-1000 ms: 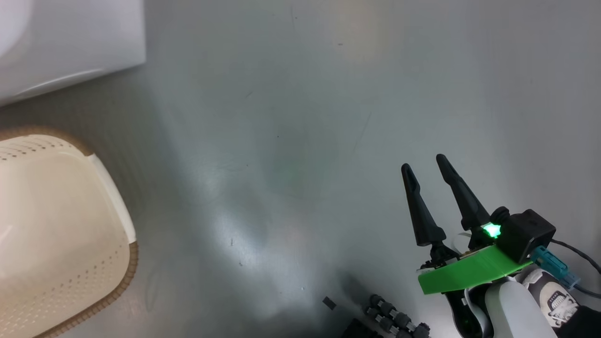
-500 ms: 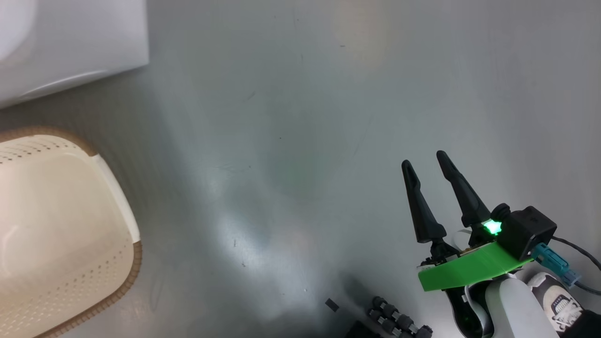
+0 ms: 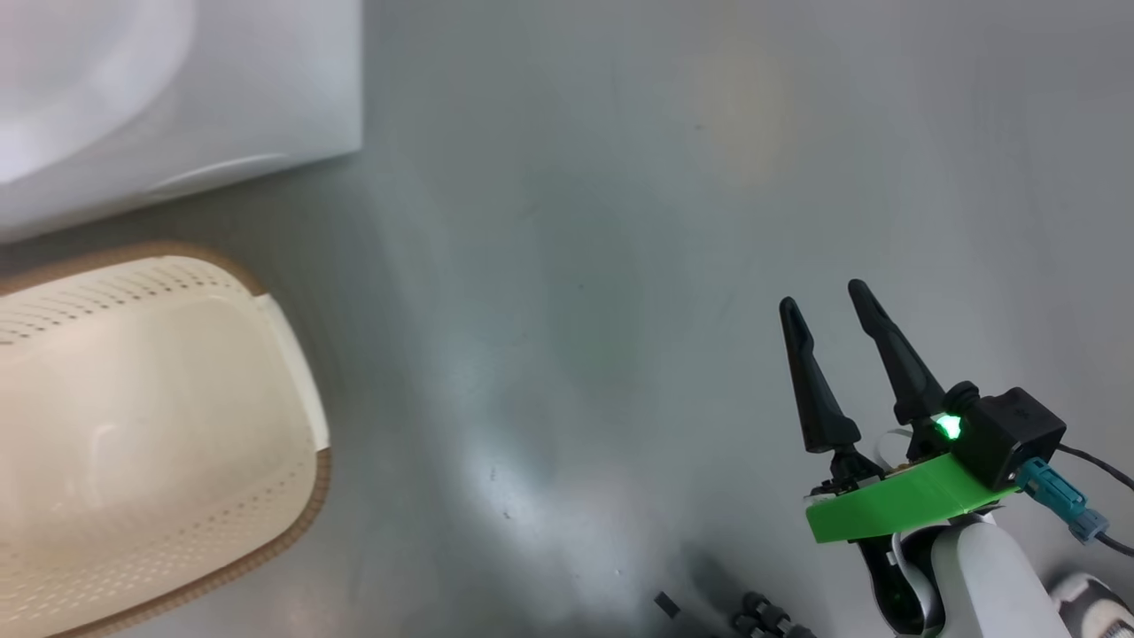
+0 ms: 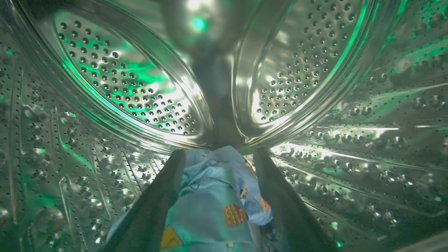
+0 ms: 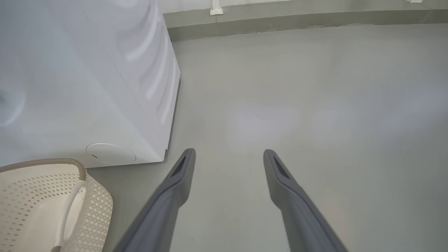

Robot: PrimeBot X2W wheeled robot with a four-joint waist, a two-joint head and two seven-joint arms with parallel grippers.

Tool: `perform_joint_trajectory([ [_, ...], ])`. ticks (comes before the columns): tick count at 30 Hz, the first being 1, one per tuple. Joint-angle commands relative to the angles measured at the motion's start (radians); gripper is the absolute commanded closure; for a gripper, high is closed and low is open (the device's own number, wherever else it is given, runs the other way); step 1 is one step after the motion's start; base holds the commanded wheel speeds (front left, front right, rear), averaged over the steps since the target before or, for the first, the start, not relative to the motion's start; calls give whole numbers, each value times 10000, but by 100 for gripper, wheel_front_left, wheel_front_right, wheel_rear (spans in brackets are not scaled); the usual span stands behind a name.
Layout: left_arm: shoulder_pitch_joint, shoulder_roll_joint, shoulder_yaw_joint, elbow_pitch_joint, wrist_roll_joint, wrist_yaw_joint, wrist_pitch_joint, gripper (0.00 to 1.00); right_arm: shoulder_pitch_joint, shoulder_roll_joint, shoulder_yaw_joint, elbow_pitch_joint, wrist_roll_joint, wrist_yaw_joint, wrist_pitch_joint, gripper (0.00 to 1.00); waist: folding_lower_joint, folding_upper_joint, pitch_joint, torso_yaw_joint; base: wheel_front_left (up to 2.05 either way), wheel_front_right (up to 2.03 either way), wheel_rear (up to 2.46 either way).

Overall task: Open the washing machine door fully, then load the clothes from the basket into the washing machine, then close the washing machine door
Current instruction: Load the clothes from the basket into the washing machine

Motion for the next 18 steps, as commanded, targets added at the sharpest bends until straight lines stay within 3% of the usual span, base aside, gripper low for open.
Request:
perform_joint_trajectory([
  [1, 260, 402, -1, -189, -77, -48, -89, 0, 238, -95, 138, -215, -68, 100, -118, 0, 0, 0, -368, 361, 0, 0, 0],
  [11, 2587, 7, -548, -1578, -890, -65, -214, 0, 563, -95, -3, -289, -470, 100, -81, 0, 0, 0, -996, 1118, 0, 0, 0],
  [18, 5700, -214, 291, -4592, -1413, 134, -221, 0, 873, -95, -175, -518, -669, 100, 111, 0, 0, 0, -1472, 1483, 0, 0, 0],
])
